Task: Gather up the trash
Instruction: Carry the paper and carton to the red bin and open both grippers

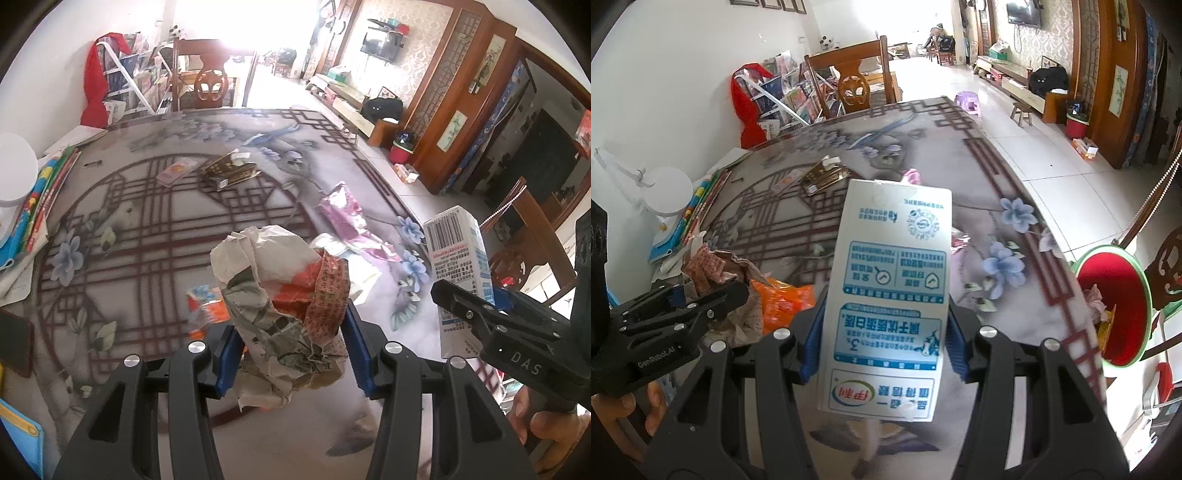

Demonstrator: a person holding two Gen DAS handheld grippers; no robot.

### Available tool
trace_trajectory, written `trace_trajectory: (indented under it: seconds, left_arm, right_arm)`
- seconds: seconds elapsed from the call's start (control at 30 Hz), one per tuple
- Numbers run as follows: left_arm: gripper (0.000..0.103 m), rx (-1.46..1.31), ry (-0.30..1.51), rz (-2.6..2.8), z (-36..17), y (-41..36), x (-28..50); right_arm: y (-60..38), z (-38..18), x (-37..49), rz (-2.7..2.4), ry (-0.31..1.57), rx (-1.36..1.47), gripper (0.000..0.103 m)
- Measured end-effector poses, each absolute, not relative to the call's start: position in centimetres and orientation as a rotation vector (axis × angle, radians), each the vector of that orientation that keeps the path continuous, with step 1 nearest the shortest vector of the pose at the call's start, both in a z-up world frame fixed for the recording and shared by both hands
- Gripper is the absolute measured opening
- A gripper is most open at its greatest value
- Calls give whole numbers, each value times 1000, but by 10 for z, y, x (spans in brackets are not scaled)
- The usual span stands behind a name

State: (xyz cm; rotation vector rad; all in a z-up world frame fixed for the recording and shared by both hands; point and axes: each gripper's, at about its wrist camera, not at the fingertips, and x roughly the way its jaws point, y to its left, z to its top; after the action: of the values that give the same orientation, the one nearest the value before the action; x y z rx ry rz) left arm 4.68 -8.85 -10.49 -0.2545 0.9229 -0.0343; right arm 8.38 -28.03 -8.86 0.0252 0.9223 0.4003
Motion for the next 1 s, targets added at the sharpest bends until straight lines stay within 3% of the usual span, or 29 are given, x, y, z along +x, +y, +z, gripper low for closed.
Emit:
trace_trajectory:
  seconds: [1.0]
  left_arm:
    - [47, -172, 962, -150, -100, -239, 114]
  right_arm:
    - [-454, -104, 135, 228, 936, 110, 53]
